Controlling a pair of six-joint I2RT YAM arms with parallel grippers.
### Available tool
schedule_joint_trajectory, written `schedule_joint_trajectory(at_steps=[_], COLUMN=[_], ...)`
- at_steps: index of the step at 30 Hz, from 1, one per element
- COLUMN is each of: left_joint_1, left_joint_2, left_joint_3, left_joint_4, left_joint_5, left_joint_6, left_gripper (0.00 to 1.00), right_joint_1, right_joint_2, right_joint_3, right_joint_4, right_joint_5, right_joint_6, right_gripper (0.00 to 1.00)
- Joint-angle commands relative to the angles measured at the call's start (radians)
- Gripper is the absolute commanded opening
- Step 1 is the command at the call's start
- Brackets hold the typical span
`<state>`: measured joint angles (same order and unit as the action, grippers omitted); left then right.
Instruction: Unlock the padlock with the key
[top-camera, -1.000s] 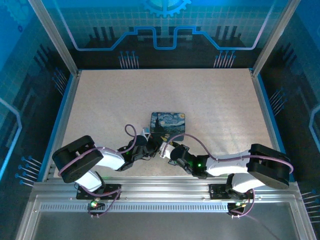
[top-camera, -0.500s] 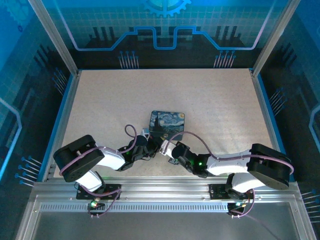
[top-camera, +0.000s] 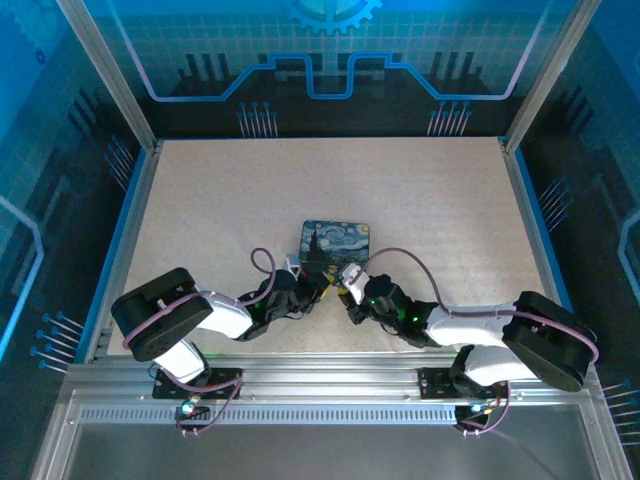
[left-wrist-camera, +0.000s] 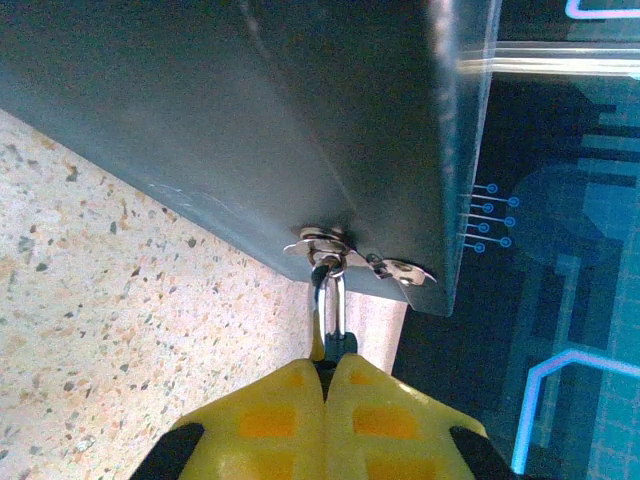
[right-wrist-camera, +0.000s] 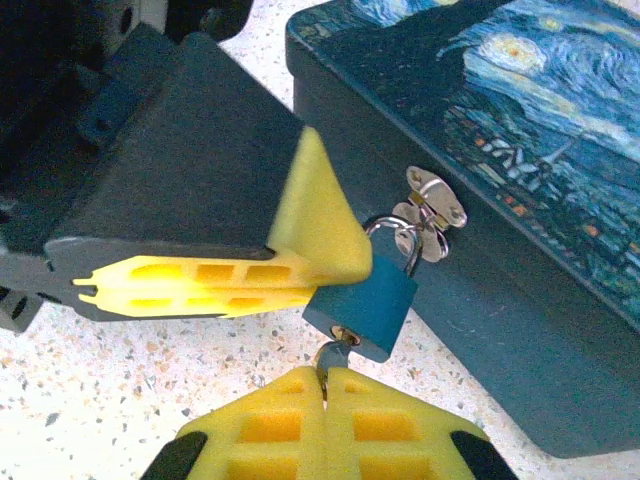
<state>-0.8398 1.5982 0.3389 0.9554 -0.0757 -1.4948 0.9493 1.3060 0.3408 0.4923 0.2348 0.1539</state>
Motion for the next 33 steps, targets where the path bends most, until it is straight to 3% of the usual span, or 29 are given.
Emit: schedule_joint_trajectory(at_steps=[1, 14, 20, 27, 33], left_joint_1=[-0.005, -0.012, -0.013, -0.012, -0.01], left_joint_2=[0.008, 0.025, 0.042, 0.059, 0.06], left_joint_3=[0.013, 0.016, 0.019, 0.014, -0.001], left_joint_4=[0.037, 0.042, 0.051, 0.057, 0.064], left_joint_5=[0.006, 0.003, 0.002, -0.007, -0.018], left_joint_6=[-0.006, -0.007, -0.008, -0.01, -0.009], left_gripper=[0.0, 0.0, 0.0, 0.2, 0.25], right_joint_1=[-0.074, -0.194, -0.204, -0.213, -0.223], right_joint_2=[-0.018, -0.003, 0.015, 0.023, 0.024], right_joint_3=[-0.034, -0.051, -0.03, -0.021, -0.015], right_joint_4=[0.083, 0.125, 0.097, 0.05, 0.019], right_joint_5=[-0.058, -0.206, -0.226, -0.214, -0.227], right_joint_6=[0.147, 0.338, 0.363, 0.366, 0.372], right_gripper=[0.0, 0.0, 0.0, 0.0, 0.0])
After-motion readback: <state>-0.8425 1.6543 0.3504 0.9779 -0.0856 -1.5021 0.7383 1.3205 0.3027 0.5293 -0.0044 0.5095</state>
